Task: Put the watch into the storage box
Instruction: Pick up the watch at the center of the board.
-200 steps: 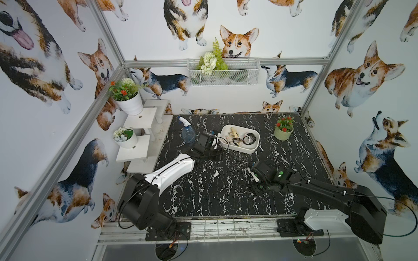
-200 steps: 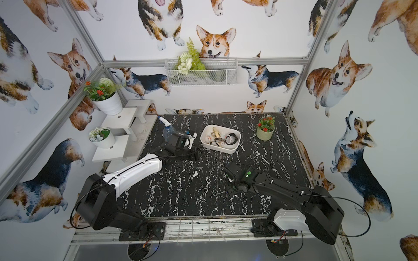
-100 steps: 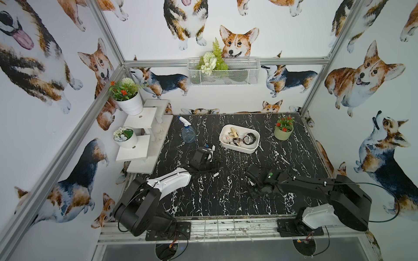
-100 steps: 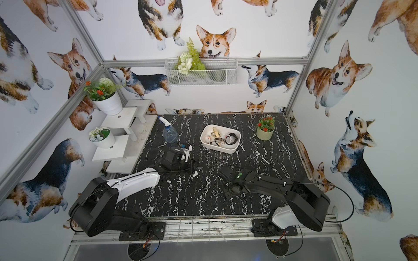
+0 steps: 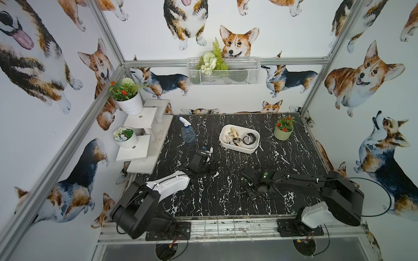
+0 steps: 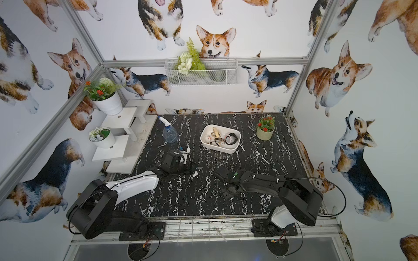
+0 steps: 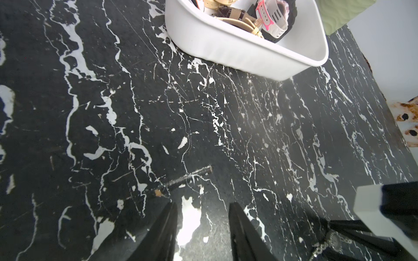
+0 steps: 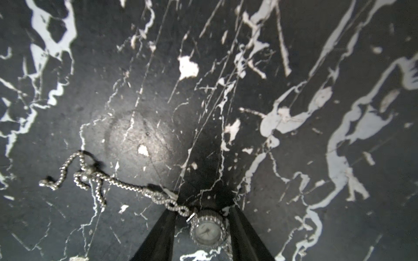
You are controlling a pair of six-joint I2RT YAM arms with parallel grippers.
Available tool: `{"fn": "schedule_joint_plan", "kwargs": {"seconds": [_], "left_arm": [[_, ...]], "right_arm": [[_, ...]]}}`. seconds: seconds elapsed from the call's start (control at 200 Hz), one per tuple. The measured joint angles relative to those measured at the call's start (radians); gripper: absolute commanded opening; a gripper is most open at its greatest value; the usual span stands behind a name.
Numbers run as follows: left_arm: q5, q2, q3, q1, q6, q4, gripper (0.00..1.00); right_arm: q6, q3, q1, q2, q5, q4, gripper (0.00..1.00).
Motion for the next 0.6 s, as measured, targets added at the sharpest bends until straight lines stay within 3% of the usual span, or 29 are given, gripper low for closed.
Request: {"fn": "schedule_joint_plan", "kwargs": {"seconds": [0.21,0.596], "left_arm": [[-0.003,0.002,0.000,0.000,0.004,0.002,0.44],[-0.012,0.002,0.000,0.000,0.014,0.002,0.44]], "right_arm": [[0.000,0.005,0.005,0.008,0.011,0.000,0.24],[0.000,0.012,0.005,0.002,0.006,-0.002,0.16]]}}
